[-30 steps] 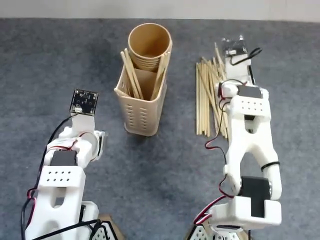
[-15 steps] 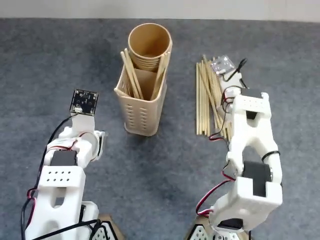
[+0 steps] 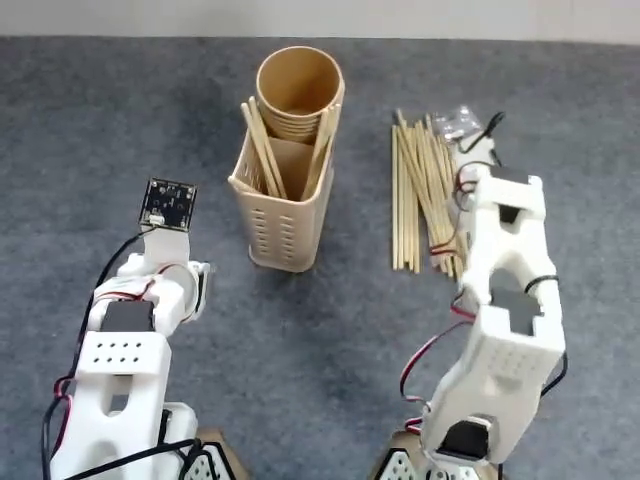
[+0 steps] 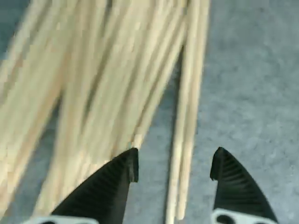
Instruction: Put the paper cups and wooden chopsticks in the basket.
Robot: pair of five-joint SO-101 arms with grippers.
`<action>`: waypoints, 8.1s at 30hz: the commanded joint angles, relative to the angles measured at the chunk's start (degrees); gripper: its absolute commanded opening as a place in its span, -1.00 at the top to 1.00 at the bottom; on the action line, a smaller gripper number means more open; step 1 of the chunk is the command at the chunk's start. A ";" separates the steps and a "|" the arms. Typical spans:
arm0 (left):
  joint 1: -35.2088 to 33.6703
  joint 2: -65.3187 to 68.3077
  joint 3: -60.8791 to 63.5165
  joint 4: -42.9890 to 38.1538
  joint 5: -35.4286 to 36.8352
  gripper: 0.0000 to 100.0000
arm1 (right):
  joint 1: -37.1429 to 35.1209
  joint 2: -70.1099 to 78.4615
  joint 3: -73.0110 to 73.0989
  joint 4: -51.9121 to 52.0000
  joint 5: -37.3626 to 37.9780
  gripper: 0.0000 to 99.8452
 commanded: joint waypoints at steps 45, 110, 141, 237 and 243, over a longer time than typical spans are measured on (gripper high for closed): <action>0.75 -1.10 -0.22 -0.97 0.18 0.60 | -32.31 -48.84 -2.77 -10.07 -47.38 0.99; 0.75 -1.10 1.01 -3.34 0.18 0.60 | -4.00 -9.01 12.18 -7.69 -13.27 0.63; 0.75 -1.10 1.01 -3.34 0.18 0.60 | -6.02 -36.79 10.33 -6.20 -33.67 0.99; 1.98 -1.01 1.36 -3.34 0.09 0.60 | -22.73 -60.88 63.78 -91.82 -32.88 0.67; 1.98 -1.01 1.36 -3.43 0.09 0.60 | -17.98 -60.18 64.31 -71.34 -32.79 0.83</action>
